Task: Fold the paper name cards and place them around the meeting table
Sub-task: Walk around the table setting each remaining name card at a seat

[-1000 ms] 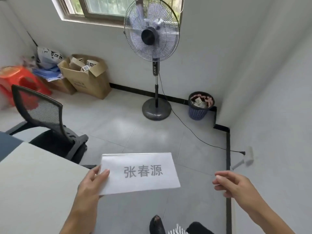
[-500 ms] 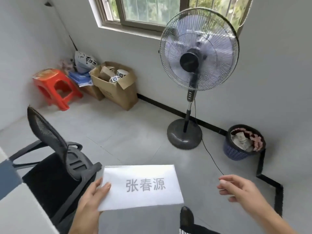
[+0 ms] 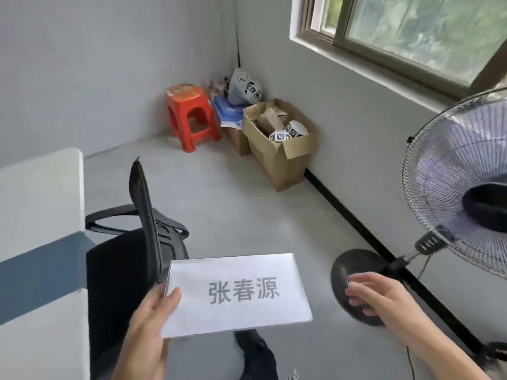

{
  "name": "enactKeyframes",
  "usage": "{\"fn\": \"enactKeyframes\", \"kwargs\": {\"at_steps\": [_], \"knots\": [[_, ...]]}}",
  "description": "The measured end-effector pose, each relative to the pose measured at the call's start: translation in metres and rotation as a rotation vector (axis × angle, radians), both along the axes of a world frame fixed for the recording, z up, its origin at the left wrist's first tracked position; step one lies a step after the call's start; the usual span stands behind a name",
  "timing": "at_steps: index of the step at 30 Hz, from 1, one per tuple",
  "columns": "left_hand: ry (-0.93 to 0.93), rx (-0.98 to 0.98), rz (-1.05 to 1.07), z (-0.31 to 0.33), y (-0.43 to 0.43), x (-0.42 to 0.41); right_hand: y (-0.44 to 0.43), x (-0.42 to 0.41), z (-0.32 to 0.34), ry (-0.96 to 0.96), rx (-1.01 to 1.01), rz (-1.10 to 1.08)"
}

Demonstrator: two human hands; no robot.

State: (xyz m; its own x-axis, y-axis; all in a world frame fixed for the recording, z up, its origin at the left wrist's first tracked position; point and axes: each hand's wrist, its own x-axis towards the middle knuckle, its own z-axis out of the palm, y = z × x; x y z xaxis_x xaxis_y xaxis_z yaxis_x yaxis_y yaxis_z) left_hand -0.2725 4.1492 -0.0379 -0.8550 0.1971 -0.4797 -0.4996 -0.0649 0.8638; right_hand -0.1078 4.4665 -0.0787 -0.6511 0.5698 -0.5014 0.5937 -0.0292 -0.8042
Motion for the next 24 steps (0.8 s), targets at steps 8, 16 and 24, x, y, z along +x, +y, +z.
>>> {"fn": "enactKeyframes", "kwargs": {"at_steps": [8, 16, 24], "knots": [[0.107, -0.005, 0.095, 0.02, 0.012, -0.153, 0.023, -0.181, 0.018, -0.001, 0.041, 0.176], [0.028, -0.008, 0.378, 0.013, -0.008, -0.23, 0.037, -0.36, 0.018, -0.057, 0.039, 0.476], [-0.029, -0.034, 0.714, 0.004, 0.007, -0.308, 0.047, -0.575, 0.002, -0.032, 0.058, 0.853]]}}
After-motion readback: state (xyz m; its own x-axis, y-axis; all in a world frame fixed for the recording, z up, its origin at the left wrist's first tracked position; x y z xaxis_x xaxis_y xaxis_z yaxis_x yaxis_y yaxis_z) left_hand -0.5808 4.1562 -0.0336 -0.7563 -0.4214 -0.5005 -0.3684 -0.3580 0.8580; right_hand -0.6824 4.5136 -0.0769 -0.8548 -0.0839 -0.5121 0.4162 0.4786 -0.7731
